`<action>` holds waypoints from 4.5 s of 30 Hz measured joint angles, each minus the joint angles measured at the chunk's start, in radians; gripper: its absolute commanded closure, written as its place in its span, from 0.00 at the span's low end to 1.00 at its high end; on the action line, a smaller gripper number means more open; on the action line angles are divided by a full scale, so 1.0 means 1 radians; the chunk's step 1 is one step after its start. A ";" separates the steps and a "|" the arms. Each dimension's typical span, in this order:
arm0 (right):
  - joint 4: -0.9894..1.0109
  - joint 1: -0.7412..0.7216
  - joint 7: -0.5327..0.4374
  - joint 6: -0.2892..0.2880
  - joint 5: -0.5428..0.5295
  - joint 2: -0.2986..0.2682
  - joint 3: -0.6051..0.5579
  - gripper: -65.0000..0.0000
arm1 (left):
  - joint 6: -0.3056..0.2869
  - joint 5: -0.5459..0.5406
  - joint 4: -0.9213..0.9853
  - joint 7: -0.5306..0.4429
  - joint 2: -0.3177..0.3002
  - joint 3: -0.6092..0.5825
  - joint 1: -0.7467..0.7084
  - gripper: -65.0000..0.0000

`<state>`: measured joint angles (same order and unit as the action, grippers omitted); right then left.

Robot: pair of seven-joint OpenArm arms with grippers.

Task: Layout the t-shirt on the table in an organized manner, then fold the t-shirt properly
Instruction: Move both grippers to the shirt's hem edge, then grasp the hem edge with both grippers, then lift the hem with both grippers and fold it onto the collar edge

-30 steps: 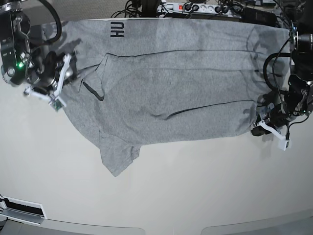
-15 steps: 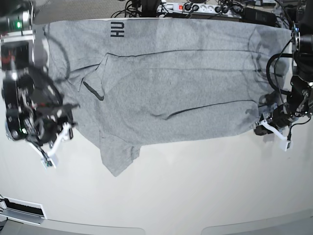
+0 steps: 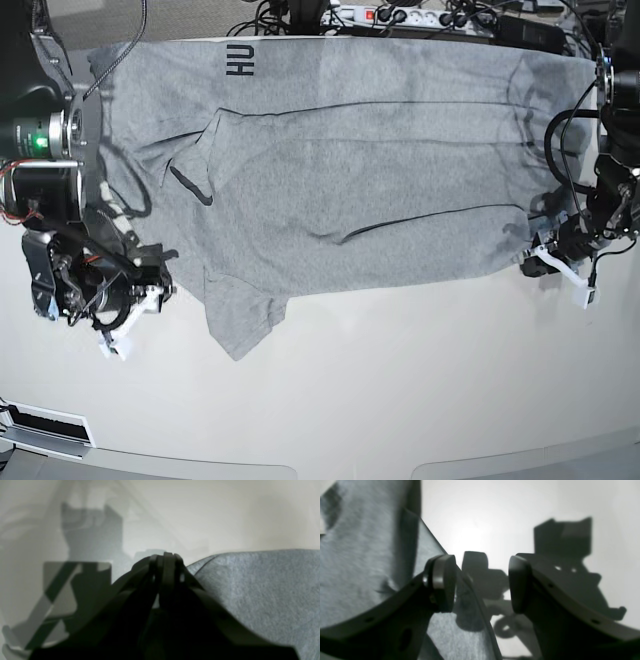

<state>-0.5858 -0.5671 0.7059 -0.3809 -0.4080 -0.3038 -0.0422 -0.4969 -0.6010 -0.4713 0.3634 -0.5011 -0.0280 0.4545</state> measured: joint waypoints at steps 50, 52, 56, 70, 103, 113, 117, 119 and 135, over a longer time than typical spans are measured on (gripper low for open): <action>-0.022 0.013 -0.173 -0.089 0.140 0.021 0.001 1.00 | -0.001 0.000 0.000 0.000 -0.003 0.000 0.001 1.00; -0.023 -0.007 -0.172 -0.048 0.140 0.006 0.001 1.00 | -0.001 0.000 0.001 0.006 -0.012 -0.002 0.007 1.00; -0.023 -0.031 -0.170 -0.018 0.140 -0.026 0.001 1.00 | 0.014 0.021 0.005 0.036 -0.043 -0.005 0.031 1.00; -0.173 -0.070 -0.081 -0.177 0.094 -0.034 0.000 1.00 | -0.016 0.043 0.011 0.056 -0.069 -0.018 0.280 1.00; -0.372 0.006 0.430 -0.315 -0.458 -0.227 -0.002 1.00 | -0.193 -0.468 0.009 0.519 -0.187 -0.148 0.301 1.00; -0.372 0.005 0.438 -0.315 -0.520 -0.227 -0.002 1.00 | -0.193 -0.492 0.007 0.533 -0.229 -0.148 0.359 1.00; -0.372 0.005 0.440 -0.315 -0.520 -0.219 -0.002 1.00 | -0.193 -0.488 0.006 0.527 -0.233 -0.148 0.390 1.00; -0.372 0.007 0.450 -0.315 -0.520 -0.212 -0.002 1.00 | -0.193 -0.487 0.006 0.555 -0.231 -0.148 0.387 1.00; -0.375 0.063 0.609 -0.315 -0.600 -0.209 -0.002 1.00 | -0.193 -0.655 0.006 0.742 -0.229 -0.148 0.185 1.00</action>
<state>-0.9604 -0.5037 1.3151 -0.6964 -1.0077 -0.5129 -0.0441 -0.6903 -1.2556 -0.4652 1.1049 -0.7303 -0.1764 0.6399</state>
